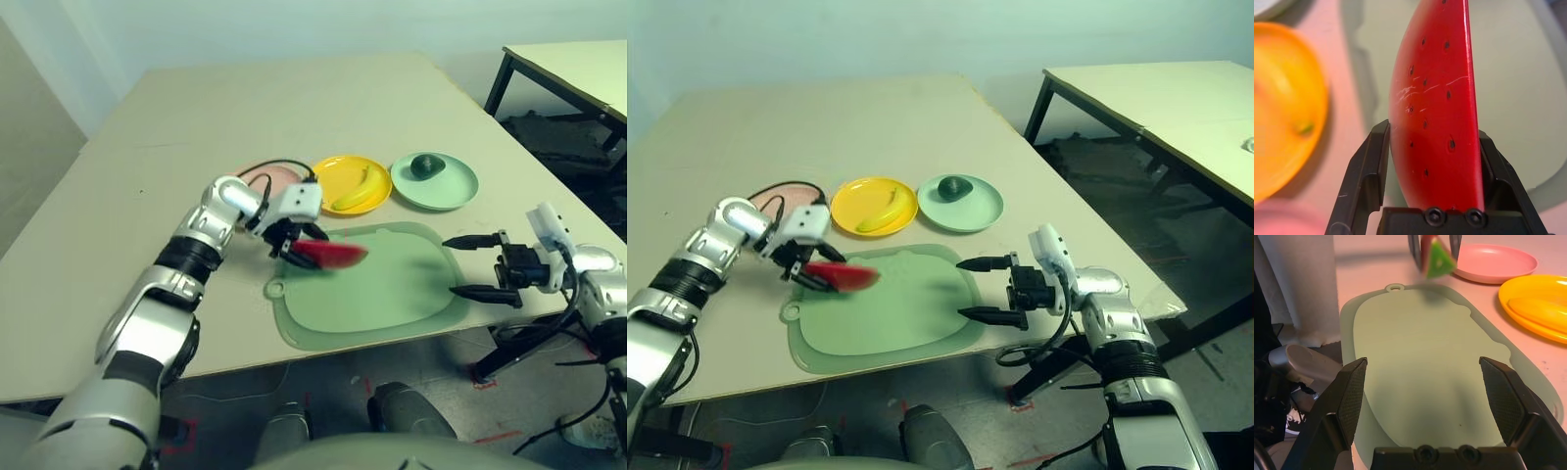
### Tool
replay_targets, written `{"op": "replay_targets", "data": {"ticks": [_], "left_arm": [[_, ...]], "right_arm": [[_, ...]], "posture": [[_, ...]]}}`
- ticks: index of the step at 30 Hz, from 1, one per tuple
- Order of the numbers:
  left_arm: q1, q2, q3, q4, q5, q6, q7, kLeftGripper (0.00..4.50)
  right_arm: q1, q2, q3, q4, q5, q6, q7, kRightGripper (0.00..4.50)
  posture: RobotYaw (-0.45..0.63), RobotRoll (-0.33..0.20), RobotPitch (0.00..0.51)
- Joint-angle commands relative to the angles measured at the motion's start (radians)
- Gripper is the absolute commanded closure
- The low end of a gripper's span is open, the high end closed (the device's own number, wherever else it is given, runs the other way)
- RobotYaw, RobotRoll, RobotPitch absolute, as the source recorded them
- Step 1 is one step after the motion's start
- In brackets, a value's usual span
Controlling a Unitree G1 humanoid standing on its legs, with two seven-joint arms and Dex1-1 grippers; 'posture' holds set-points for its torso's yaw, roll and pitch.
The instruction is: Place the fruits into color-matched plates.
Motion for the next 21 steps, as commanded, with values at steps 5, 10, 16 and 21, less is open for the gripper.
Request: {"op": "replay_targets", "data": {"ticks": [5,10,16,21], "left_arm": [[-0.080,0.038,0.035,0.179,0.029,-0.075,0.055,2.06],[-0.200,0.072,0.051,0.419,0.096,-0.150,0.218,2.06],[-0.241,0.088,0.053,0.557,0.169,-0.168,0.382,2.06],[-0.223,0.090,0.060,0.603,0.205,-0.151,0.468,2.06]], "right_arm": [[-0.020,0.017,-0.016,0.010,-0.019,0.005,0.002,0.00],[-0.031,0.049,-0.075,-0.012,0.014,0.088,-0.035,0.00],[-0.004,0.056,-0.109,-0.060,0.005,0.124,-0.045,0.00],[0.029,0.054,-0.129,-0.104,0.002,0.143,-0.052,0.00]], "posture": [[-0.25,0.000,0.000],[-0.25,0.000,0.000],[-0.26,0.000,0.000],[-0.27,0.000,0.000]]}}
